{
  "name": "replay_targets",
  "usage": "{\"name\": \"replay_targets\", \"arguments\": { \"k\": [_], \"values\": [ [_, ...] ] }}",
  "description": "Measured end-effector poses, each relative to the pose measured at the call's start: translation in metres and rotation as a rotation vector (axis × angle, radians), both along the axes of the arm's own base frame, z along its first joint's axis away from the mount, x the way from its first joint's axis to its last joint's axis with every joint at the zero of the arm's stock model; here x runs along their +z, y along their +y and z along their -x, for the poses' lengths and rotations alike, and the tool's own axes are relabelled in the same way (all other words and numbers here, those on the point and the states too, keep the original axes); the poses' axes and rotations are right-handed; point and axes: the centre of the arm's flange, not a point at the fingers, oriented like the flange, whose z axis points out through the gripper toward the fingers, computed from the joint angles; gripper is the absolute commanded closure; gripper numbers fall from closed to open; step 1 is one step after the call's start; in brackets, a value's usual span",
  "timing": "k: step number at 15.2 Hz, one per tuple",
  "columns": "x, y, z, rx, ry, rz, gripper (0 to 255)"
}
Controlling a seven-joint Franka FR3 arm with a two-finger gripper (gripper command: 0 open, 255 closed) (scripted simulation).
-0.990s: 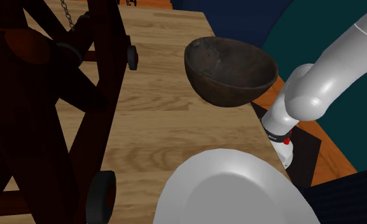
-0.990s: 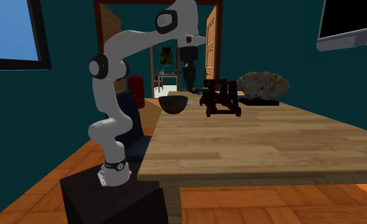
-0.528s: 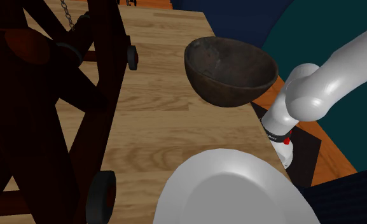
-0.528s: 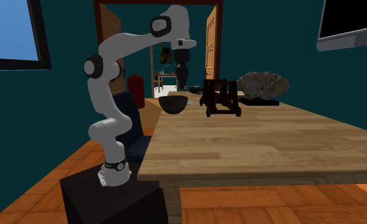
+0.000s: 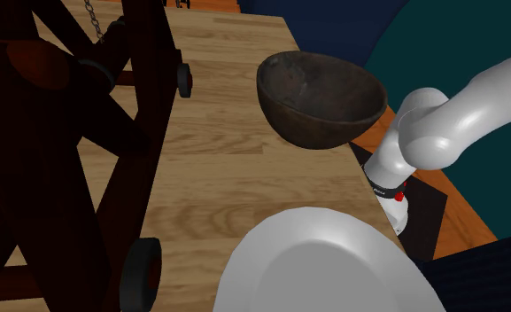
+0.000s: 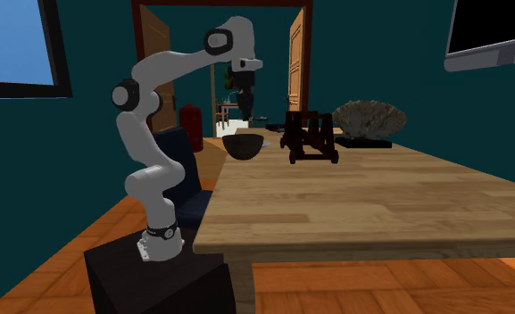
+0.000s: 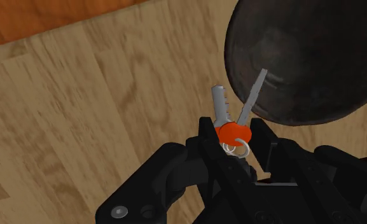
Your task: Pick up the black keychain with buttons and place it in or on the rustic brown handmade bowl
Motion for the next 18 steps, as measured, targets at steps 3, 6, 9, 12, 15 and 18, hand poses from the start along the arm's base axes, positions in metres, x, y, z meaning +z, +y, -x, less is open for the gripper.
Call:
{"name": "replay_targets", "arguments": {
  "k": [3,6,9,12,15,18],
  "values": [
    [0.003,0.019,0.035,0.000,0.000,0.000,255],
    [0.002,0.037,0.072,0.000,-0.001,0.000,255],
    [-0.004,0.049,0.094,0.000,0.000,0.000,255],
    [-0.018,0.050,0.096,-0.001,0.000,0.001,255],
    [-0.032,0.050,0.095,-0.001,0.000,0.001,255],
    [-0.050,0.051,0.096,-0.001,0.001,0.001,255]
  ]
}}
